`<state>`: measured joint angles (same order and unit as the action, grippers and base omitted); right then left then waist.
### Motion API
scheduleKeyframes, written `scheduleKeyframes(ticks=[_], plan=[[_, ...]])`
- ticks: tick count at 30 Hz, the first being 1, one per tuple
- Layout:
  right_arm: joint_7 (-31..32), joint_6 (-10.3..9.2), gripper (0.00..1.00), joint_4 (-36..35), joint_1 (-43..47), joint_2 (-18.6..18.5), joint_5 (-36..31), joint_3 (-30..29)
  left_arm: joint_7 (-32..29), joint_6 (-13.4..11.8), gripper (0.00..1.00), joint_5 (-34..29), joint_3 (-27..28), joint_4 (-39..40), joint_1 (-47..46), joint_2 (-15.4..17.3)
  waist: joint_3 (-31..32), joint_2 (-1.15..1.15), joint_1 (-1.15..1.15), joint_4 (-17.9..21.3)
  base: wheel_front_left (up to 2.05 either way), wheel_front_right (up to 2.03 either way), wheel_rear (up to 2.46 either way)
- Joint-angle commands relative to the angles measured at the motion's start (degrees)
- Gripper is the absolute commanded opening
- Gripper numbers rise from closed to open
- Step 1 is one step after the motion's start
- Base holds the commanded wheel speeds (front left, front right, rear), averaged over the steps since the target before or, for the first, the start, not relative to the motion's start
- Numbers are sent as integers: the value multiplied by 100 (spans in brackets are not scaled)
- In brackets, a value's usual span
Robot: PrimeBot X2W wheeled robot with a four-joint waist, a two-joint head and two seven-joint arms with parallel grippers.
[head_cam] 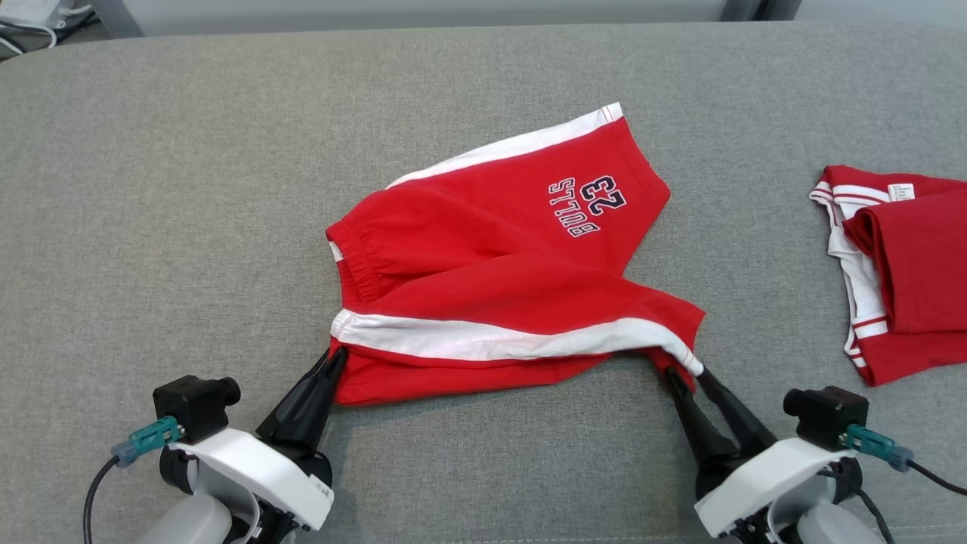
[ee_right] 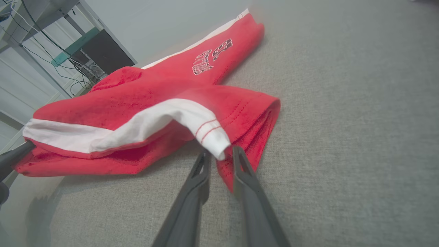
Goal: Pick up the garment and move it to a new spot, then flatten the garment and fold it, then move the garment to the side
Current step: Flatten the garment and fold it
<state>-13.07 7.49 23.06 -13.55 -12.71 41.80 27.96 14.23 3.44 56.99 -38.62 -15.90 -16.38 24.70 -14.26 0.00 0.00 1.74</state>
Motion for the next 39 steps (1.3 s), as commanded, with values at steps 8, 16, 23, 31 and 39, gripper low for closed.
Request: scheduleKeyframes(ticks=[8, 16, 23, 31, 39], plan=[[-150, 0, 100, -1147, 763, -150, -875, -955, 64, -129, 0, 23, 230, 187, 115, 215, 214, 0, 0, 42, 0, 0, 0], [-74, 0, 100, -2163, 1113, 60, -3173, -1548, 61, -270, 0, 4, 240, 233, 273, 258, 449, 0, 0, 73, 0, 0, 0], [327, 0, 100, -1499, 898, 109, -3216, -942, 6, -301, 0, 28, 200, 269, 311, 254, 557, 0, 0, 50, 0, 0, 0], [330, 0, 100, -567, 396, 115, -3014, -594, -59, -295, 0, 28, 144, 256, 262, 232, 515, 0, 0, 43, 0, 0, 0], [221, 0, 100, 44, 77, 115, -2972, -443, -97, -308, 0, 24, 117, 253, 216, 233, 429, 0, 0, 27, 0, 0, 0]])
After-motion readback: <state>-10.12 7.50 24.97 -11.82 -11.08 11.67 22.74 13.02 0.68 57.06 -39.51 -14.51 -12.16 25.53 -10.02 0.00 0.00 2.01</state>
